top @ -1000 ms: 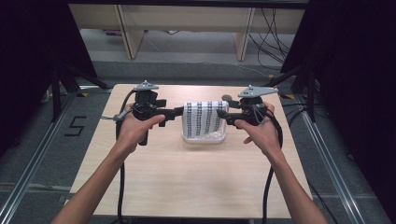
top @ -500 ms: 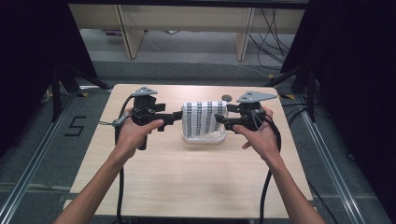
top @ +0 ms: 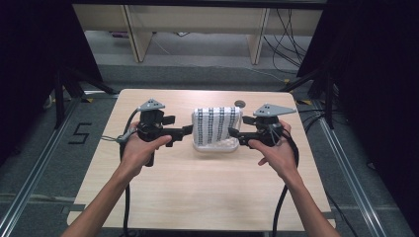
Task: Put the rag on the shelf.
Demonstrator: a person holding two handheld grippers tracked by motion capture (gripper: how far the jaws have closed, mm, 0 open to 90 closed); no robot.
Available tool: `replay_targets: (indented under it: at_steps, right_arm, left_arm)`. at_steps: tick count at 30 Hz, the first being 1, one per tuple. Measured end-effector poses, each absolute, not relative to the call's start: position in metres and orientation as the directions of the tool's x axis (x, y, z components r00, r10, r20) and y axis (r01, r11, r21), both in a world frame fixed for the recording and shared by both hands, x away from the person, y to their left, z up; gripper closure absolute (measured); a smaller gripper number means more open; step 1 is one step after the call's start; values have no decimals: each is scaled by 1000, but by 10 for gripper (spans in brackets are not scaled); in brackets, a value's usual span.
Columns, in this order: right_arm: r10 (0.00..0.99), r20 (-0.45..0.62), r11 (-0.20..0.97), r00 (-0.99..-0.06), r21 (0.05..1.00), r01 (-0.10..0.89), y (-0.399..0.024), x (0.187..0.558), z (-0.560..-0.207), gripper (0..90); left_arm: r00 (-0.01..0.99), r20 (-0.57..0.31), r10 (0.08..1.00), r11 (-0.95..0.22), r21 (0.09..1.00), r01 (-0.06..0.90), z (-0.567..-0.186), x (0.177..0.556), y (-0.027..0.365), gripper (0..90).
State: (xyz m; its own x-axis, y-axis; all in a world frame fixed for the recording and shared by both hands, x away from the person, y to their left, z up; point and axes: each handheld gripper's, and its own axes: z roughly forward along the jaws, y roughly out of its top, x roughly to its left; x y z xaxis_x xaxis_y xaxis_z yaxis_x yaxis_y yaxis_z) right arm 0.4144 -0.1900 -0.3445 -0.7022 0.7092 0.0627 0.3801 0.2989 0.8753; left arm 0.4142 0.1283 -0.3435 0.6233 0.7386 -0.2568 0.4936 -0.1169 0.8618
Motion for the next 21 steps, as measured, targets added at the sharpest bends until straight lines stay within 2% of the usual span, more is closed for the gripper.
replay_targets:
  at_steps: [6,21]
  right_arm:
    - [712,50,296,-700,884,363,-190,410,-349,317]
    - [701,84,303,-708,864,402,-189,394,-370,294]
  left_arm:
    - [625,-252,739,-127,859,496,-348,411,130,204]
    - [648,-255,718,-125,869,480,-365,384,134,201]
